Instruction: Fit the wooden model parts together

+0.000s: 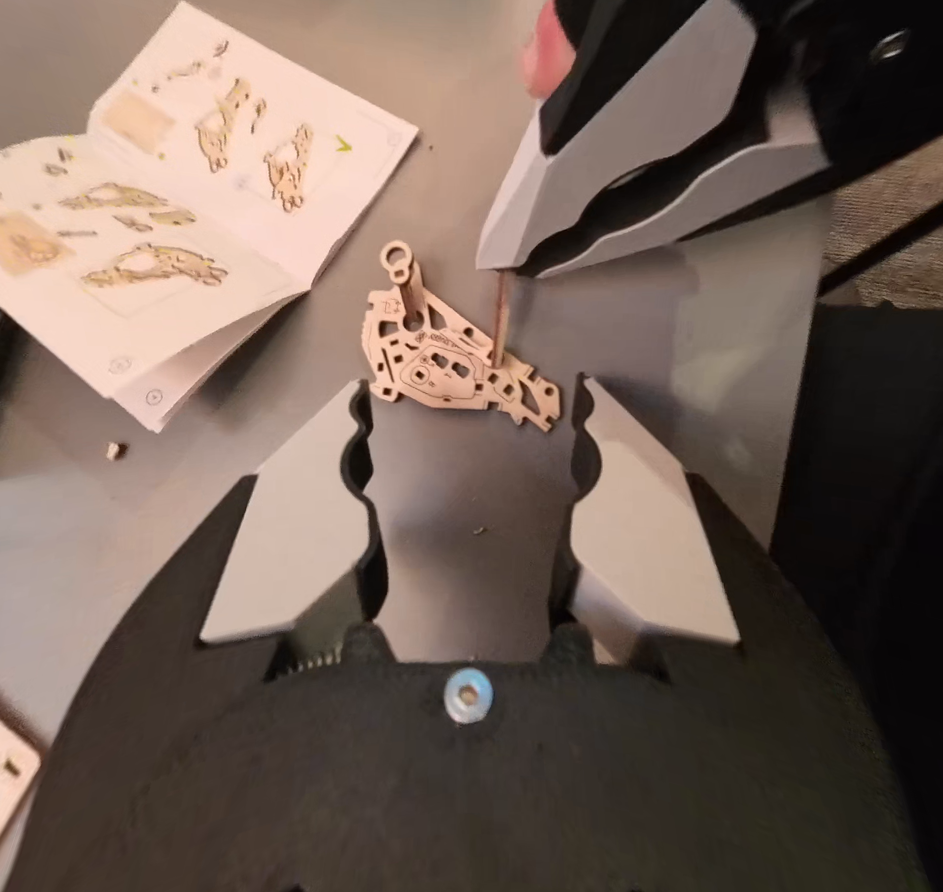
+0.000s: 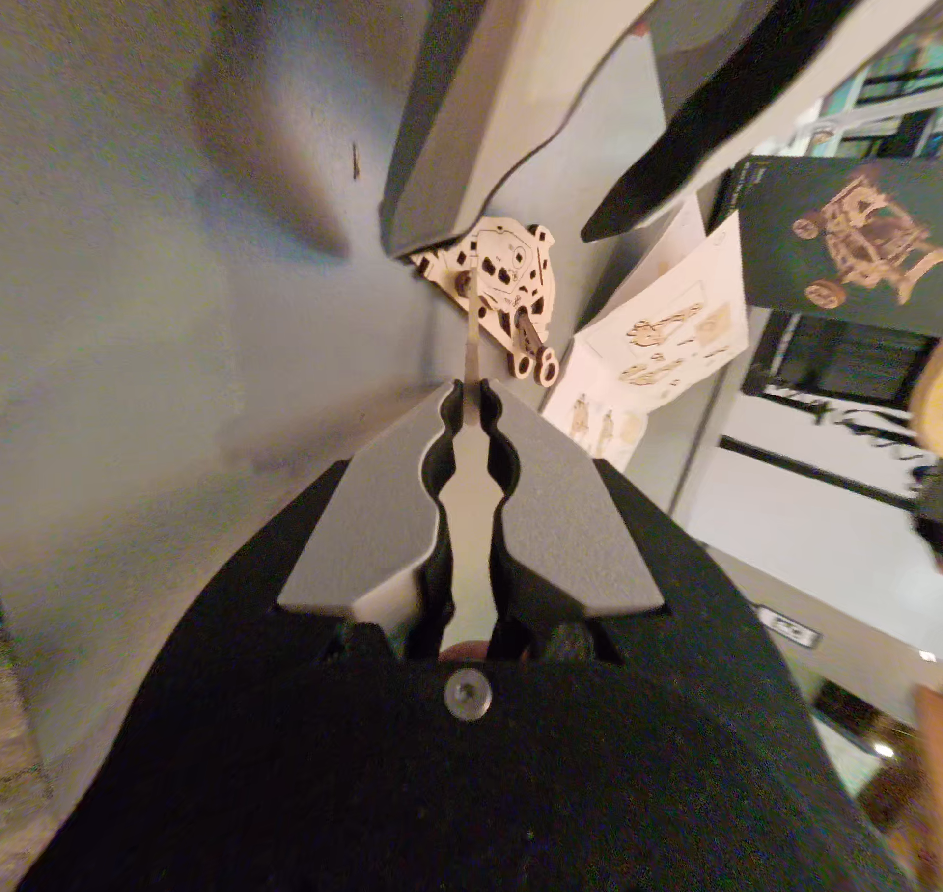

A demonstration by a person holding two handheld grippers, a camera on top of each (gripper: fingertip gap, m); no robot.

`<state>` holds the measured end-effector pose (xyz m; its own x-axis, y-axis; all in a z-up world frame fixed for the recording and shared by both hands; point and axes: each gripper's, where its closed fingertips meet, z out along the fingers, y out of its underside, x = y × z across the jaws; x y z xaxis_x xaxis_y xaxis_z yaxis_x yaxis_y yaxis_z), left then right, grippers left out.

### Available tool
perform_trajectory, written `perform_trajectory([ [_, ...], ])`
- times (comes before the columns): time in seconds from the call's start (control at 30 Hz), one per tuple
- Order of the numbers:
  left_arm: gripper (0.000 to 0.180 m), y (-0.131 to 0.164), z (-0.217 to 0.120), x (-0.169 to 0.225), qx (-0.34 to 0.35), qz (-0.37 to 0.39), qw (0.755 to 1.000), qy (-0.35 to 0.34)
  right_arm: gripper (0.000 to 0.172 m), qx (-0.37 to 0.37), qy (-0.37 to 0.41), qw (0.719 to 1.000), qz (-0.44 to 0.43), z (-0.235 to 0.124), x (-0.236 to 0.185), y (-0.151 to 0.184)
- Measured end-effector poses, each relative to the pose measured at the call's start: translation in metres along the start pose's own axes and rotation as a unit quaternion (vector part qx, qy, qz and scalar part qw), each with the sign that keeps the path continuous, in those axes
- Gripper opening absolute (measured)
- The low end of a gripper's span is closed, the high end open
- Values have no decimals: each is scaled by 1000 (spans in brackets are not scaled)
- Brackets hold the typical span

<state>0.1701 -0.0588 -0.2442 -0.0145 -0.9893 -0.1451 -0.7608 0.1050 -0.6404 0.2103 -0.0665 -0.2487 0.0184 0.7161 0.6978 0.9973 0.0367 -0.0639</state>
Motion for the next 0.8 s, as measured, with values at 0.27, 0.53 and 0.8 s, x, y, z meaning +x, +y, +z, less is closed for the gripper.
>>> perform_trajectory([
  [0.27, 40, 6, 3, 2, -18, -27, 996, -79, 3, 12, -35, 996, 77, -4, -5, -3],
  [0.53, 8, 11, 3, -5, -39, -27, 994, -96, 3, 3, -38, 990, 137, -7, 2, 10],
  [0.8, 28, 16, -8, -21, -20, -76, 992, -97, 3, 12, -44, 981, 186, -8, 4, 9],
])
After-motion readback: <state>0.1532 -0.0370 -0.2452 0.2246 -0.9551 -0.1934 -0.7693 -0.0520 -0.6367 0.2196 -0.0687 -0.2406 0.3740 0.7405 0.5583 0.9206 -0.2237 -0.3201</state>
